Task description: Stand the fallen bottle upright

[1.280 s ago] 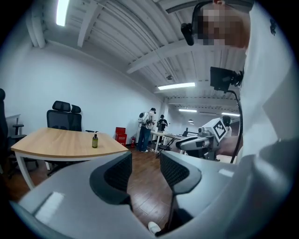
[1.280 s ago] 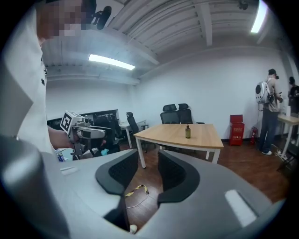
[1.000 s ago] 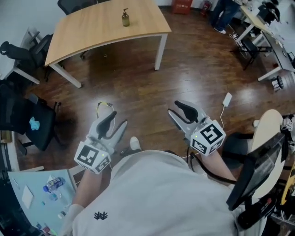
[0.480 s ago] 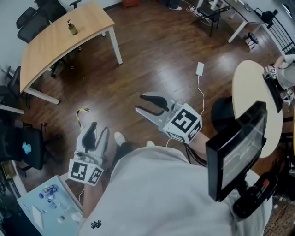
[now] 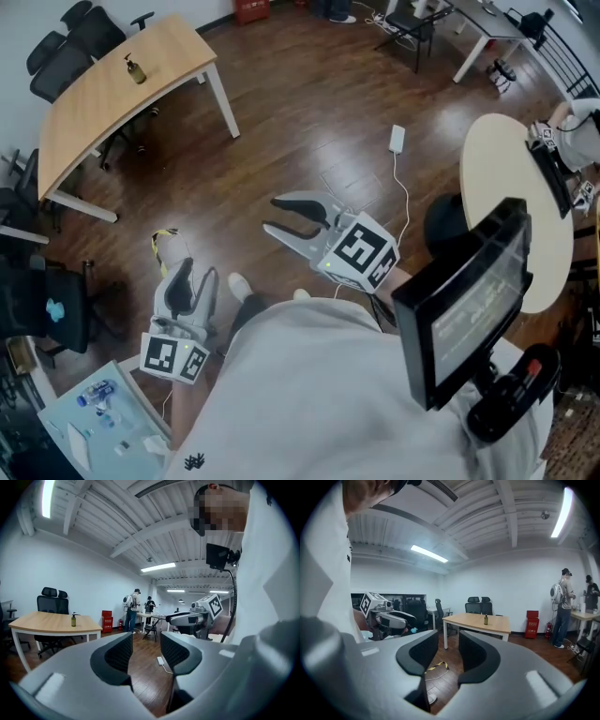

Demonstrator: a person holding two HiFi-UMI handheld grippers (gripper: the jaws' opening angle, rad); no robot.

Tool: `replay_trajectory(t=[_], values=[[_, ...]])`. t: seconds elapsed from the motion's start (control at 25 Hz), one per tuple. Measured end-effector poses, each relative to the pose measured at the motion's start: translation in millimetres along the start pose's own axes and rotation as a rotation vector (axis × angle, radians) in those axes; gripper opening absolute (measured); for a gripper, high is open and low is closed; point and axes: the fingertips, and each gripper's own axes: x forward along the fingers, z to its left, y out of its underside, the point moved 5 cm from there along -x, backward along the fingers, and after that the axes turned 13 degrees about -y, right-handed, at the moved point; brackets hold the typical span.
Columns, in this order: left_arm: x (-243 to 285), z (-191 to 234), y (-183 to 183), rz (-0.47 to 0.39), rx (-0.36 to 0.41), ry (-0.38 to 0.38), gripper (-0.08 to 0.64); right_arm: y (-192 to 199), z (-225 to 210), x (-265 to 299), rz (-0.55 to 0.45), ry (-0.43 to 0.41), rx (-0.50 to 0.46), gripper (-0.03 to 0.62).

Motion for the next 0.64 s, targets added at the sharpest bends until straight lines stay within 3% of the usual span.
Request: replay_trajectory(t=[0.36,0.64], values=[[9.8,23.6,1.3,0.004,-0.014,-0.014,0.183,1.6,-15.5,17.8,0.020,0.007,0.012,0.133],[28.7,91.5,13.5,0.034,-0.065,-0.030,0.183,0.1,-45.7,81.4,0.067,-0.001,0.026,0.132]])
